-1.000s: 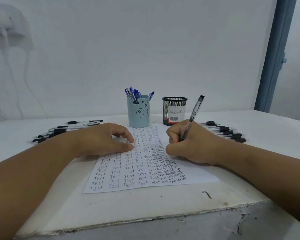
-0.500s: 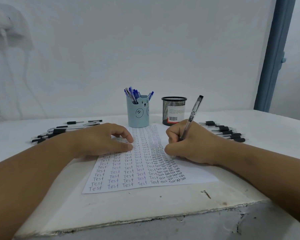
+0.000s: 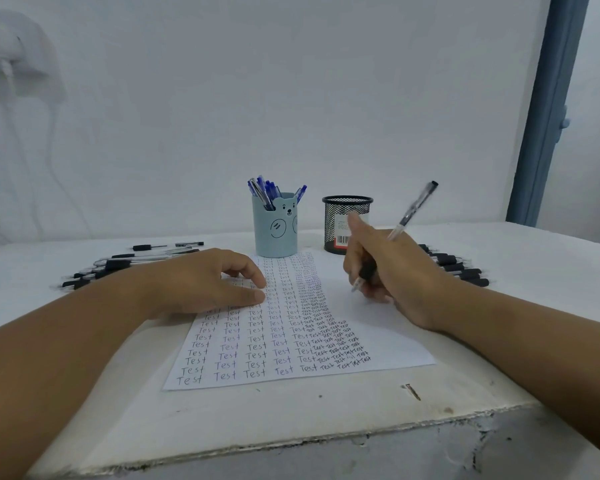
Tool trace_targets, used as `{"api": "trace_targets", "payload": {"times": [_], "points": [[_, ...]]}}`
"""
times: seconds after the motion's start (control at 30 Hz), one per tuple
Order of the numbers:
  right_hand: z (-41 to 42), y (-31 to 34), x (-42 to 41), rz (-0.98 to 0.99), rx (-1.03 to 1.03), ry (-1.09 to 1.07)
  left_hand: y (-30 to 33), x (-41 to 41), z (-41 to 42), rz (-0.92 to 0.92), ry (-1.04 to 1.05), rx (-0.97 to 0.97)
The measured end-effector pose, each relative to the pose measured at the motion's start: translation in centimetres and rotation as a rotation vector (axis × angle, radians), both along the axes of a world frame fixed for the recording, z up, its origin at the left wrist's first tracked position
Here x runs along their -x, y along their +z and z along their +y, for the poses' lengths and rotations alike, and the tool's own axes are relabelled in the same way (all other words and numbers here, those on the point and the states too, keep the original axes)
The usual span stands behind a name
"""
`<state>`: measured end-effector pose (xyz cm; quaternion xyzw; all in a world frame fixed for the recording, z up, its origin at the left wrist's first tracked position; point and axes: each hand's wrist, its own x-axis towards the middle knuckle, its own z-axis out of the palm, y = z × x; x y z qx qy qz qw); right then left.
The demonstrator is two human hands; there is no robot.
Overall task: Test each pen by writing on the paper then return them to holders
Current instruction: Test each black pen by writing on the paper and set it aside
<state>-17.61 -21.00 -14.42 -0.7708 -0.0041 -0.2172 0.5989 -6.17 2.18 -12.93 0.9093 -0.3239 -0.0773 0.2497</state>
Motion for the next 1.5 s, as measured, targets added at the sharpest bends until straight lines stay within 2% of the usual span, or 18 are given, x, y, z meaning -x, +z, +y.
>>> {"api": "trace_targets", "payload": {"times": [0.13, 0.3, 0.4, 0.47, 0.57, 0.7, 0.87, 1.0, 1.27, 1.5], "points": [[-0.1, -0.1, -0.3, -0.189, 0.056, -0.028, 0.0, 0.0, 0.0, 0.001, 0.001, 0.006], [-0.6, 0.0, -0.1, -0.257, 0.171, -0.053, 0.0, -0.1, 0.0, 0.006, 0.003, 0.017], [-0.6, -0.1, -0.1, -0.331, 0.395, -0.155, 0.0, -0.1, 0.0, 0.014, 0.003, 0.014], [-0.5, -0.1, 0.0, -0.294, 0.572, -0.209, 0.0, -0.1, 0.0, 0.018, 0.001, 0.009], [-0.3, 0.0, 0.2, -0.174, 0.719, -0.219, 0.0, -0.1, 0.0, 0.023, 0.002, 0.009], [-0.2, -0.2, 0.4, -0.108, 0.693, -0.177, 0.1, 0.1, -0.1, 0.016, 0.004, 0.003], [-0.4, -0.5, 0.1, -0.152, 0.679, -0.154, 0.1, 0.2, 0.0, -0.005, -0.005, 0.002], [-0.5, -0.3, 0.0, -0.148, 0.667, -0.186, 0.1, 0.2, 0.0, -0.001, -0.006, 0.0], [-2.9, 0.6, 0.0, -0.016, 0.63, -0.283, -0.1, 0.1, 0.1, 0.001, 0.0, 0.005], [-6.0, 1.9, 0.6, 0.161, 0.838, -0.429, -0.1, 0.0, 0.2, 0.017, -0.015, 0.012]]}}
